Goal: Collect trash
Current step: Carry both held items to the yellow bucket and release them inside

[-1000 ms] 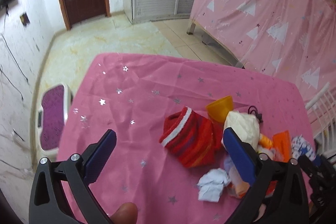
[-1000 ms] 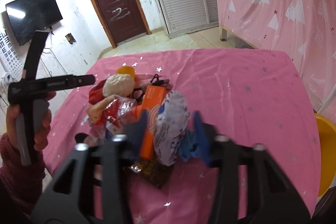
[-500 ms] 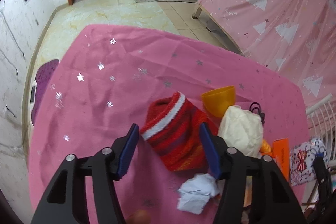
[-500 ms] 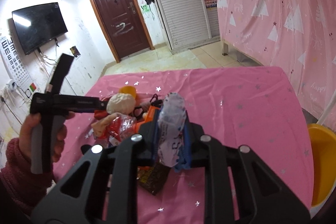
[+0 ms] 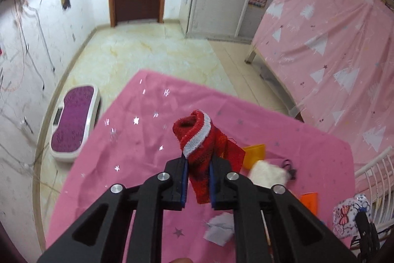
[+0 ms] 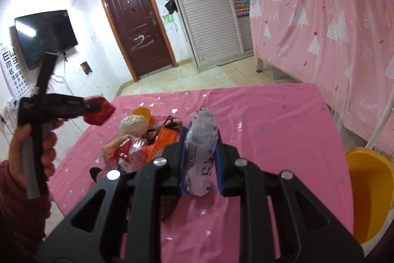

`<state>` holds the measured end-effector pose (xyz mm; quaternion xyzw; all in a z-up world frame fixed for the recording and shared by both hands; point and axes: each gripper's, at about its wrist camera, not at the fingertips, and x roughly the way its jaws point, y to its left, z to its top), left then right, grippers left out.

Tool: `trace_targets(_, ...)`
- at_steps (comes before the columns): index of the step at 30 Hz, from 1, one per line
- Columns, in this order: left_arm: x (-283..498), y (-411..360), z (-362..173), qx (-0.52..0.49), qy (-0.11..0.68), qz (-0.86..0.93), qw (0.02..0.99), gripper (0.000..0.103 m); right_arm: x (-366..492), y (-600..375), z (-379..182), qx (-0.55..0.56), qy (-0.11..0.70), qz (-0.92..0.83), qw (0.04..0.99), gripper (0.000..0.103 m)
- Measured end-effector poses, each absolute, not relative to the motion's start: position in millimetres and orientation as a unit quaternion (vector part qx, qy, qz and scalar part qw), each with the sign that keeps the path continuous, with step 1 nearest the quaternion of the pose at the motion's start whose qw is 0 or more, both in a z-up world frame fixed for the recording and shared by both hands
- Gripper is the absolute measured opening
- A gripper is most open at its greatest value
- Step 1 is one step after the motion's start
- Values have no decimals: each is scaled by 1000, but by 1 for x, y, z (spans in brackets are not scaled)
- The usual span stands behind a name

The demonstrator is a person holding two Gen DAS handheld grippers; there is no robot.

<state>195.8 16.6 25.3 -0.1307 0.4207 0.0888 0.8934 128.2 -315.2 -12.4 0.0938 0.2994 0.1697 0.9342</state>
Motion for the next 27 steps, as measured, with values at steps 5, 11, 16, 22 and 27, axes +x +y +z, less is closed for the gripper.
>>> trace_targets(5,189,-29,59,-112,399,46,909,7,119,-346,-6,104,287,141,942,19)
trace_targets(11,195,-131,76,-81,407,-40,909,7,108,-403,-2,123,272,81,951,19)
trace_targets(16,193,-214,67,-50,424,-94,899,7,97,-449,-7,120,271,20,955,19)
trace_targets(22,193,-294,46,-26,458,-138,878,7,102,-495,-18,118,287,-32,950,19)
trace_targets(27,195,-349,27,14,463,-166,870,7,110,-519,-39,123,314,-40,941,19)
